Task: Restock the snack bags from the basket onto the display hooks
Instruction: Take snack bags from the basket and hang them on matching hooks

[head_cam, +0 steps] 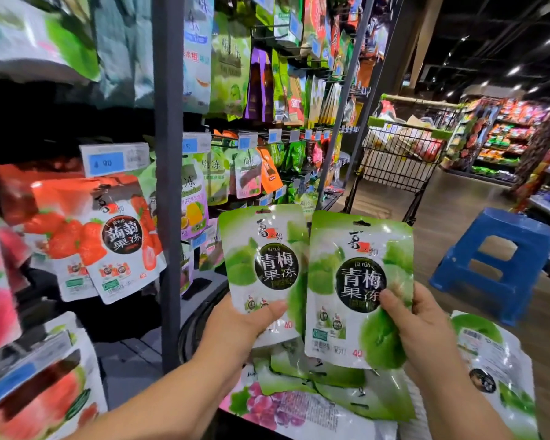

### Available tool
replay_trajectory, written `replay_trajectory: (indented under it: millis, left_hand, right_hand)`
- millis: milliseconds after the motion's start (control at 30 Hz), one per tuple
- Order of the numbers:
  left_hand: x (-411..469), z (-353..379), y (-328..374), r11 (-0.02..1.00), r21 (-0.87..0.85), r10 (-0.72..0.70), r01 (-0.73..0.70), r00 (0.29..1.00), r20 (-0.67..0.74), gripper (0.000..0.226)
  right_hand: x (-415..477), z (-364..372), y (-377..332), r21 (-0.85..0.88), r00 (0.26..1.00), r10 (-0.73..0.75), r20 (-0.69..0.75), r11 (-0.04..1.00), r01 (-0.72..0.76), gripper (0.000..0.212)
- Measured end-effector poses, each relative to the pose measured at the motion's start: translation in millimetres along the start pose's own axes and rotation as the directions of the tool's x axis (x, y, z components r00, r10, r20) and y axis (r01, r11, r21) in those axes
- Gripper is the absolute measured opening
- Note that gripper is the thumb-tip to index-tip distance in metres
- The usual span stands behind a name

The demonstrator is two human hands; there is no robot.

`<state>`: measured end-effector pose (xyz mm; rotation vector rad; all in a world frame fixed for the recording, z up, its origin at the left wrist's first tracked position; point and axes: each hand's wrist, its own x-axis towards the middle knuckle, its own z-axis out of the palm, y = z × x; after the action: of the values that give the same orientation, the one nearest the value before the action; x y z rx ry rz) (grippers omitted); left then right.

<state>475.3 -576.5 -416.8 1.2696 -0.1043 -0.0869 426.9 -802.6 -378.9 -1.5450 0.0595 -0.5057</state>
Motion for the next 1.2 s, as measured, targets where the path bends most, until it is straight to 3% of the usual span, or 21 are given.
replay_trajectory:
  millis: [100,133,233,333,533,633,833,933,1133,1200]
  left_hand:
    - [-11,0,15,0.999,-0.050,0.021,-0.018,0.998,0.065,0.035]
    - [-14,-1,21,0.998,-0.061,0.031,-0.027,0.997,0.074,0.040]
    - [-23,-8,33,0.996,-0.059,0.075,-0.072,0.996,0.054,0.053]
    - [-33,-15,47,0.990,-0.044,0.136,-0.134,0.990,0.044,0.050]
    - [-44,-43,82,0.968,-0.096,0.223,-0.232,0.970,-0.093,0.053]
    - [-52,-57,103,0.948,-0.095,0.282,-0.304,0.940,-0.194,0.040]
    - [-66,-88,134,0.919,0.009,0.367,-0.394,0.846,-0.387,0.034]
    - [-73,-98,149,0.905,0.038,0.395,-0.424,0.803,-0.446,0.036]
    - [-82,-113,182,0.900,0.117,0.418,-0.421,0.752,-0.509,0.027]
    - [-81,-119,193,0.899,0.159,0.429,-0.409,0.743,-0.514,0.027]
  right_hand:
    - [-1,16,-8,0.000,0.997,-0.040,0.066,0.999,0.040,0.062]
    - [-1,19,-9,0.001,0.995,-0.052,0.081,0.999,0.052,0.056]
    - [-2,37,-22,0.014,0.995,-0.052,0.086,0.999,0.051,0.009]
    - [-5,61,-39,-0.013,0.984,-0.078,0.160,0.997,0.082,0.018]
    - [-4,107,-74,-0.041,0.940,-0.139,0.311,0.986,0.159,0.012]
    - [-7,136,-91,-0.048,0.914,-0.105,0.391,0.990,0.134,0.009]
    - [-19,178,-113,-0.121,0.812,0.006,0.583,0.989,0.080,0.062]
    - [-29,191,-118,-0.128,0.767,0.075,0.637,0.992,0.008,0.063]
    - [-35,228,-116,0.095,0.794,0.022,0.608,0.990,-0.101,0.109]
    - [-36,240,-118,0.162,0.803,-0.009,0.596,0.981,-0.109,0.108]
